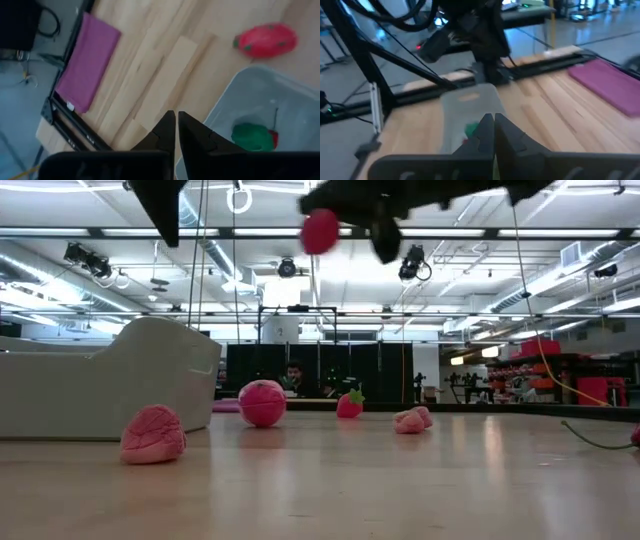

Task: Pick and placing Produce into tupperware
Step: Put the red strawberry into the gray container

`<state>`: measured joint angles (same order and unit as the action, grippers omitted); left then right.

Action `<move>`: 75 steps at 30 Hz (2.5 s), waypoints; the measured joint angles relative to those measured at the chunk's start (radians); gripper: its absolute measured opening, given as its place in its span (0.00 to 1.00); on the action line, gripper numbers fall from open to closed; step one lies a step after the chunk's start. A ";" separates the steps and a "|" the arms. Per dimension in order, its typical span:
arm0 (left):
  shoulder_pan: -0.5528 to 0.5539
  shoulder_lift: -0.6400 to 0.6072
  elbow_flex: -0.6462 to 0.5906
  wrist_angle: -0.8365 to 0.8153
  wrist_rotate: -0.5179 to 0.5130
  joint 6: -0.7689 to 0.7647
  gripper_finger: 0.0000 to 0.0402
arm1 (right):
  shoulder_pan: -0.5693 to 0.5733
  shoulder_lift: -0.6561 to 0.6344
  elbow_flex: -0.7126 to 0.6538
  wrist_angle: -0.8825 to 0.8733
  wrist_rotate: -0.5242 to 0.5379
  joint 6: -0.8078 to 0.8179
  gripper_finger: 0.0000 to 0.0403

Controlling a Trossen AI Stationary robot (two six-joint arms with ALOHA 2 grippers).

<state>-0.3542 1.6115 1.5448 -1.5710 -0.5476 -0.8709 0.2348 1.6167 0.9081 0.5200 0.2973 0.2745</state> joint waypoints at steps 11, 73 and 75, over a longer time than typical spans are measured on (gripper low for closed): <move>-0.050 -0.298 0.000 0.000 -0.140 -0.133 0.04 | -0.003 0.403 0.454 -0.002 -0.062 -0.119 0.00; -0.074 -0.341 0.000 0.000 -0.155 -0.138 0.03 | -0.104 0.214 0.394 -1.059 0.243 -0.107 0.31; -0.086 -0.341 0.000 0.000 -0.155 -0.138 0.05 | -0.104 0.211 0.338 -1.015 0.319 -0.119 0.31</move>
<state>-0.4401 1.2705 1.5448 -1.5711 -0.7030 -1.0088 0.1310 1.8279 1.2464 -0.4946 0.6160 0.1554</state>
